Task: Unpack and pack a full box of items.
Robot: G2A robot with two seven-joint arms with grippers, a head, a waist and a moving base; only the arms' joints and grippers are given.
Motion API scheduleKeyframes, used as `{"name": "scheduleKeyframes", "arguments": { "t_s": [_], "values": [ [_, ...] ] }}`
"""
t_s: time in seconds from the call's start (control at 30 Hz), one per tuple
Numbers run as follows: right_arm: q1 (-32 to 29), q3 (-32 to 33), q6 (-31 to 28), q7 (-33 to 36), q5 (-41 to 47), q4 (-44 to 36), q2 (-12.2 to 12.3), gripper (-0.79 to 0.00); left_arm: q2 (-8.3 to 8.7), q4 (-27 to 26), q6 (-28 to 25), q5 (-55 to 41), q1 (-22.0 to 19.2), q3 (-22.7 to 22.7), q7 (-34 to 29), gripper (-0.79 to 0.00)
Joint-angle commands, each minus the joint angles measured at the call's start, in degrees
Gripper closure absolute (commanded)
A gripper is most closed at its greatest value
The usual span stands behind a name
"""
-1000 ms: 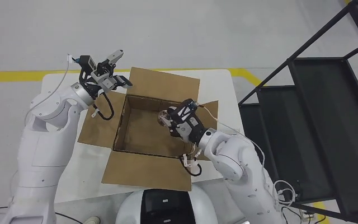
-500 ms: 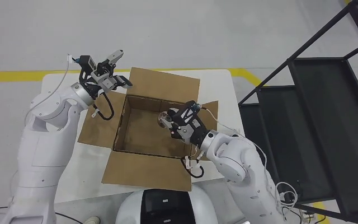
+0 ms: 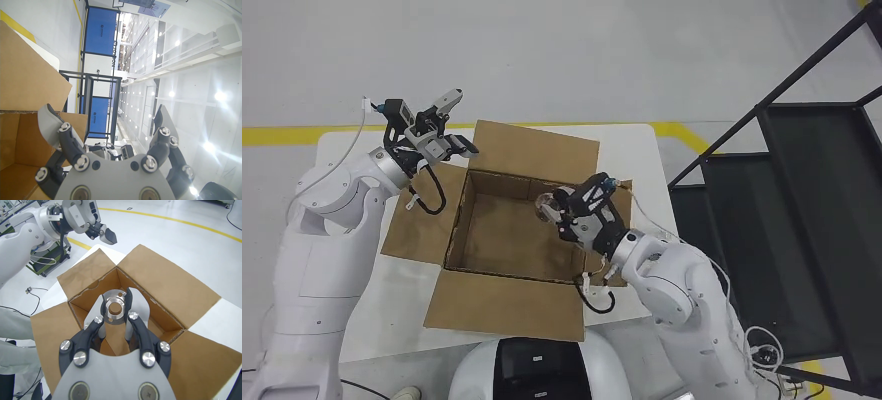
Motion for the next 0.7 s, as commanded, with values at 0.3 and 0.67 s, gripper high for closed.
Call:
{"name": "scheduleKeyframes", "arguments": {
  "t_s": [0.3, 0.67],
  "values": [
    [-6.3, 21.5, 5.7, 1.0, 21.5, -6.5, 1.3, 0.0, 0.0, 0.0, 0.0, 0.0, 0.0, 0.0, 0.0, -0.785],
    [-13.9, 34.2, 9.5, -6.7, 20.4, 3.7, 1.9, 0.0, 0.0, 0.0, 0.0, 0.0, 0.0, 0.0, 0.0, -0.785]
  ]
}}
